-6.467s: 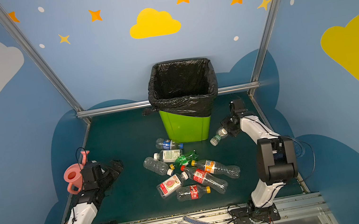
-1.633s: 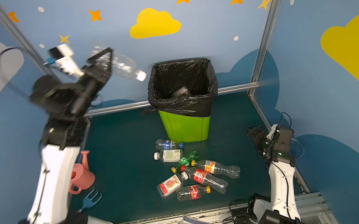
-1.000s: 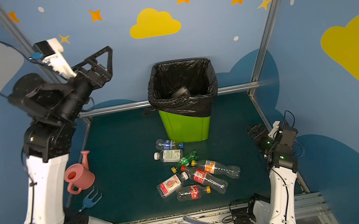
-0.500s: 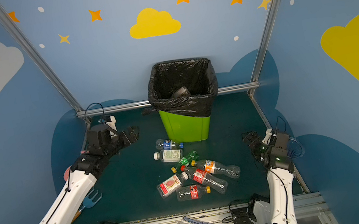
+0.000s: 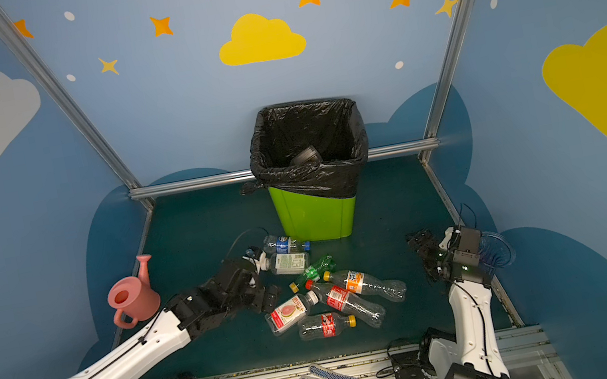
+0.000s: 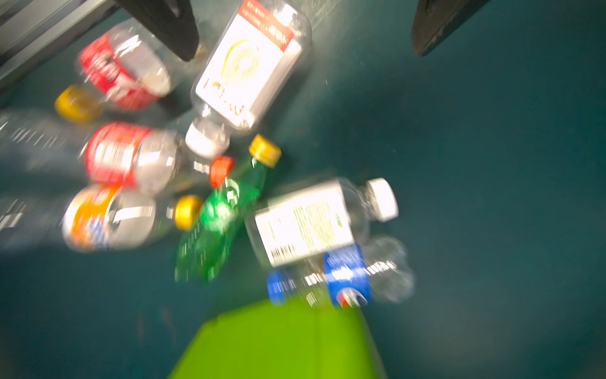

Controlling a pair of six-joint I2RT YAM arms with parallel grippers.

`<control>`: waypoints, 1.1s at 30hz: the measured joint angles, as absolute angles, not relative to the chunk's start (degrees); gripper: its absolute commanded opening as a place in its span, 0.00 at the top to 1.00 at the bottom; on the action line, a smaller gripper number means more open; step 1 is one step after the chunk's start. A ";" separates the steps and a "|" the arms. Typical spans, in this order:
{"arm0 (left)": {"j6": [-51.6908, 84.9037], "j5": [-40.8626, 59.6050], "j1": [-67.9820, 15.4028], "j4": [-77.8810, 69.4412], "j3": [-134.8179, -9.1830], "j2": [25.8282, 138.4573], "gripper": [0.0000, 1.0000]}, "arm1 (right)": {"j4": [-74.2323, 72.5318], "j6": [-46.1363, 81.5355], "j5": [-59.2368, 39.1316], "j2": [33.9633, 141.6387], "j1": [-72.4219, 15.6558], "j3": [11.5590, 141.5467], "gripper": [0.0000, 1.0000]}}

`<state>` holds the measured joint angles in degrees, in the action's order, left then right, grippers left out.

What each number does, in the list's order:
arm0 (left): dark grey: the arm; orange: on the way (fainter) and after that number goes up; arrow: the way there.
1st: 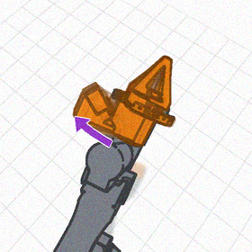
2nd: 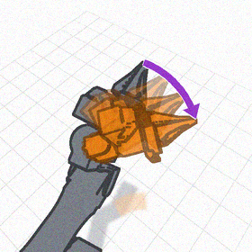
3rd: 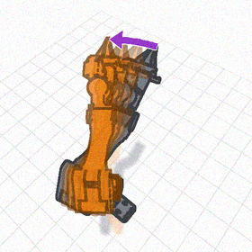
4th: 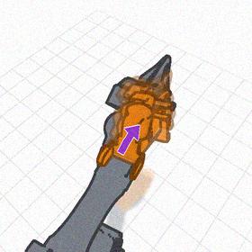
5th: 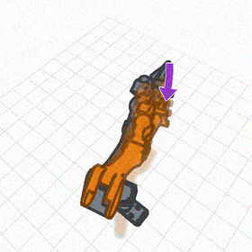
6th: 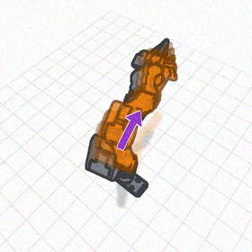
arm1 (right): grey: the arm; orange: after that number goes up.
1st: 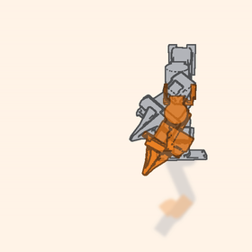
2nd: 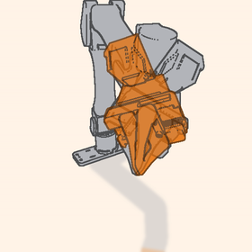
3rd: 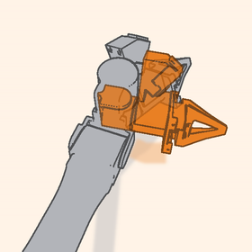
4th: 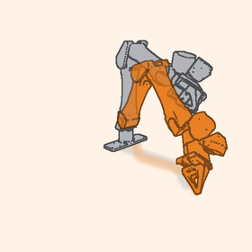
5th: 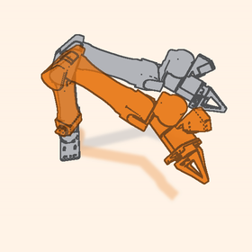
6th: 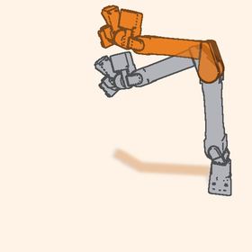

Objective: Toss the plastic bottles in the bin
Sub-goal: 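Lower the left gripper to the guava juice bottle in the pile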

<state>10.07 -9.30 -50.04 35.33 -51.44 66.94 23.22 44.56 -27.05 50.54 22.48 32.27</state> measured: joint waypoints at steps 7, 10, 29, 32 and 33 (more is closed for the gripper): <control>3.51 -9.58 -53.80 40.38 -56.60 77.52 0.02 | 22.81 44.56 -26.70 50.52 22.39 32.25 0.03; 1.08 -9.45 -54.04 41.34 -57.67 80.68 0.03 | 22.68 44.56 -26.55 50.54 22.39 32.23 0.03; -6.72 -2.46 -54.13 41.85 -61.28 92.31 0.13 | 20.27 43.68 -26.57 51.96 23.29 31.07 0.02; -6.90 -2.42 -54.13 41.82 -61.28 93.14 0.13 | 20.08 43.59 -26.63 52.47 23.55 30.87 0.02; -6.90 -2.42 -54.13 41.80 -61.28 93.36 0.13 | 20.01 43.57 -26.63 52.60 23.59 30.83 0.02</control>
